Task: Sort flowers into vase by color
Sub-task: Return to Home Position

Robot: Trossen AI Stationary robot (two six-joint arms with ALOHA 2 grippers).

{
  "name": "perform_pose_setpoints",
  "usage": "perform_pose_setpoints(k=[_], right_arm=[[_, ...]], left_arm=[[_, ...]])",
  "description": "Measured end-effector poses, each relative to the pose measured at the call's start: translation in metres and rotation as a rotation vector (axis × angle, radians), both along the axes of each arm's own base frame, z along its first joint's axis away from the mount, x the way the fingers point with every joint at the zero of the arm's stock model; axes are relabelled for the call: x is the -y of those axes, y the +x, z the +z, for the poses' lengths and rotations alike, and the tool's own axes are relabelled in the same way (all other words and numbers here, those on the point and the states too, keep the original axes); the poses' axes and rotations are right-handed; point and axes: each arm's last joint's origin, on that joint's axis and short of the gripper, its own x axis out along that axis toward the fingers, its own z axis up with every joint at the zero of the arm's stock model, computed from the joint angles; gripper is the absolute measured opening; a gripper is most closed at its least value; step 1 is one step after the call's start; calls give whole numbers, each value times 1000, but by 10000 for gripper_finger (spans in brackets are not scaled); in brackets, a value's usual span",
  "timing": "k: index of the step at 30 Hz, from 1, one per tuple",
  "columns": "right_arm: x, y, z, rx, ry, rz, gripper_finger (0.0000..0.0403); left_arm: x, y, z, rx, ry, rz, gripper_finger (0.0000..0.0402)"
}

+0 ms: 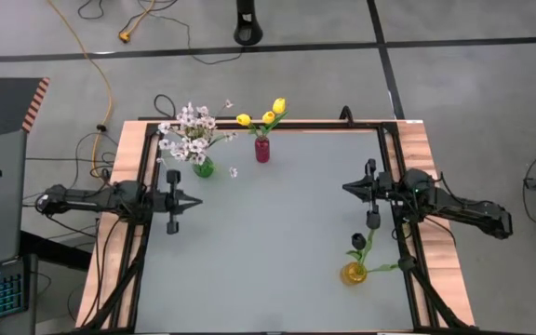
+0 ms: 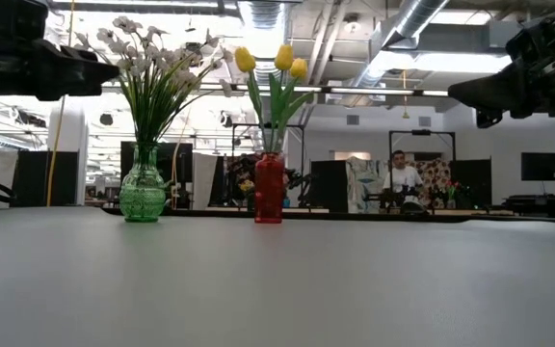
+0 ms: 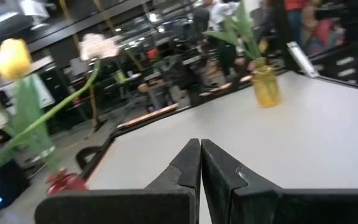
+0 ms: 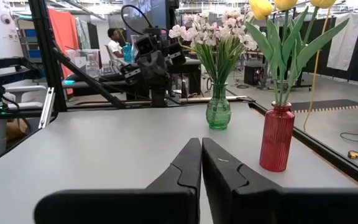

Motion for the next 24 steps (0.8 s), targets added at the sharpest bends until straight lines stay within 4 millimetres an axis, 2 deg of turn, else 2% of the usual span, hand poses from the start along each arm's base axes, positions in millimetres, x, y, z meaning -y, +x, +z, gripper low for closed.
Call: perform_pose_setpoints(k=[3, 13, 24], right_arm=[[0, 0, 0, 0, 0, 0, 42], [0, 0, 0, 0, 0, 0, 43], [0, 0, 0, -1, 1, 0, 43]], left_arm=[[0, 0, 0, -1, 14, -15, 0], [-10, 0, 0, -4, 69, 87, 0], [-17, -1, -1, -7, -15, 136, 0]])
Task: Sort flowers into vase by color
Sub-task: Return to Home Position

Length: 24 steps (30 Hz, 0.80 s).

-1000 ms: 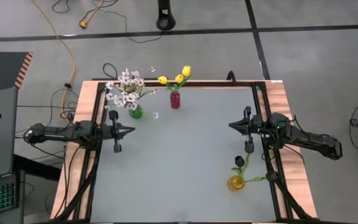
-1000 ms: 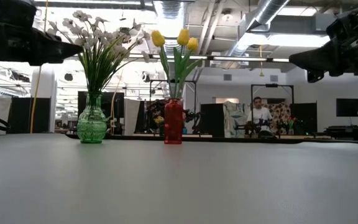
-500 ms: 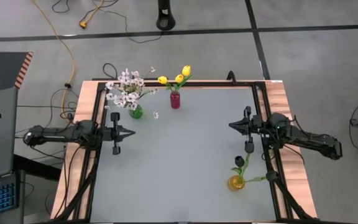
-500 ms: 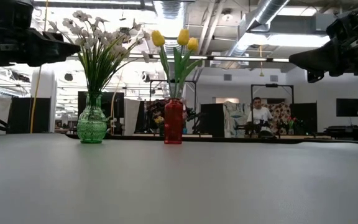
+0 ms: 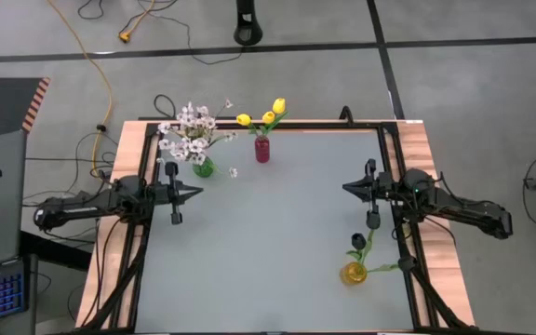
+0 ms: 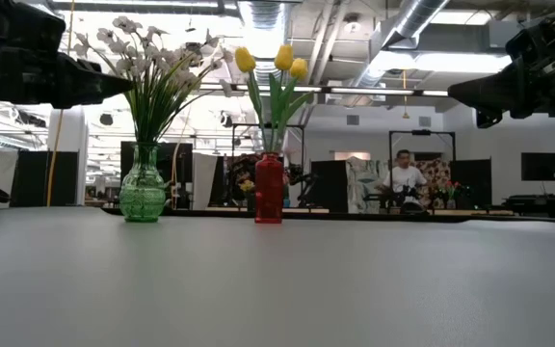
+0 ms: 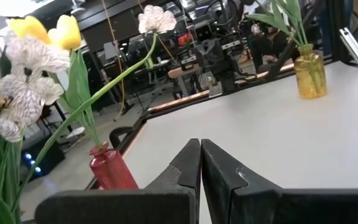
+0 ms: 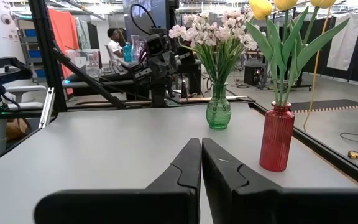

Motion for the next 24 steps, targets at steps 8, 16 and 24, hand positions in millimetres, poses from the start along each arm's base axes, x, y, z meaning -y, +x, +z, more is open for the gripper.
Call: perform_pose_setpoints(k=[8, 16, 24], right_arm=[[0, 0, 0, 0, 0, 0, 43], [0, 0, 0, 0, 0, 0, 43], [0, 0, 0, 0, 0, 0, 43]], left_arm=[[0, 0, 0, 4, -37, 0, 0], [0, 0, 0, 4, -35, 1, 0], [0, 0, 0, 4, -35, 1, 0]])
